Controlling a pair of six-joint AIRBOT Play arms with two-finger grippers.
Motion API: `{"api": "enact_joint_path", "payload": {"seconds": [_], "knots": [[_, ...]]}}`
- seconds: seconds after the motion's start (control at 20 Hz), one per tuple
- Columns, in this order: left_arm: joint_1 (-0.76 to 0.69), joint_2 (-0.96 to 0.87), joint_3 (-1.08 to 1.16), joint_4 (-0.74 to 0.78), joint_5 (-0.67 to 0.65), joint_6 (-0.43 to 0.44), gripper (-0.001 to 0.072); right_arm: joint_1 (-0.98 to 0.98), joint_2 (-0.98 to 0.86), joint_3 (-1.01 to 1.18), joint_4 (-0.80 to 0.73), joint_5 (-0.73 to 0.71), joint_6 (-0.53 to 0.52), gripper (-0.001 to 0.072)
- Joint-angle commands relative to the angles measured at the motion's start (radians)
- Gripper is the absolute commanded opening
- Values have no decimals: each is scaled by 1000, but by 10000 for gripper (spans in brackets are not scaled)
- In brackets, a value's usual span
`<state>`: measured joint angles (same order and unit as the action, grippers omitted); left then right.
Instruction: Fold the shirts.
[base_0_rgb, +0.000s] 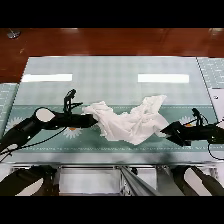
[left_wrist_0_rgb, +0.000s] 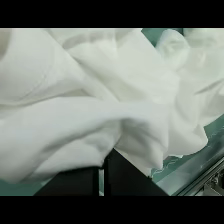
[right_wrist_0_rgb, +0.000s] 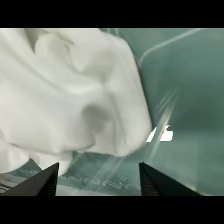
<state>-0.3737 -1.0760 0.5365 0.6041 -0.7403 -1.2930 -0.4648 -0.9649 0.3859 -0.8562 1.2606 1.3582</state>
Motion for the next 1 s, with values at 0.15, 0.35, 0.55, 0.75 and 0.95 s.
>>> {"api": "enact_joint_path", "payload": {"seconds": [0.15,0.35,0.55,0.75,0.95], "knots": [[-1,-1,19,-3,-4,3,24,47,-93,2,125,-126,-42,582],[6,2,24,-2,-6,4,24,234,-146,80,124,-211,-1,168],[164,67,163,-3,-94,38,24,268,-148,410,65,-84,18,31],[341,182,463,-3,-117,41,24,268,-148,950,-15,30,71,31],[429,247,787,-2,-117,44,24,268,-126,1452,-16,127,85,31]]}}
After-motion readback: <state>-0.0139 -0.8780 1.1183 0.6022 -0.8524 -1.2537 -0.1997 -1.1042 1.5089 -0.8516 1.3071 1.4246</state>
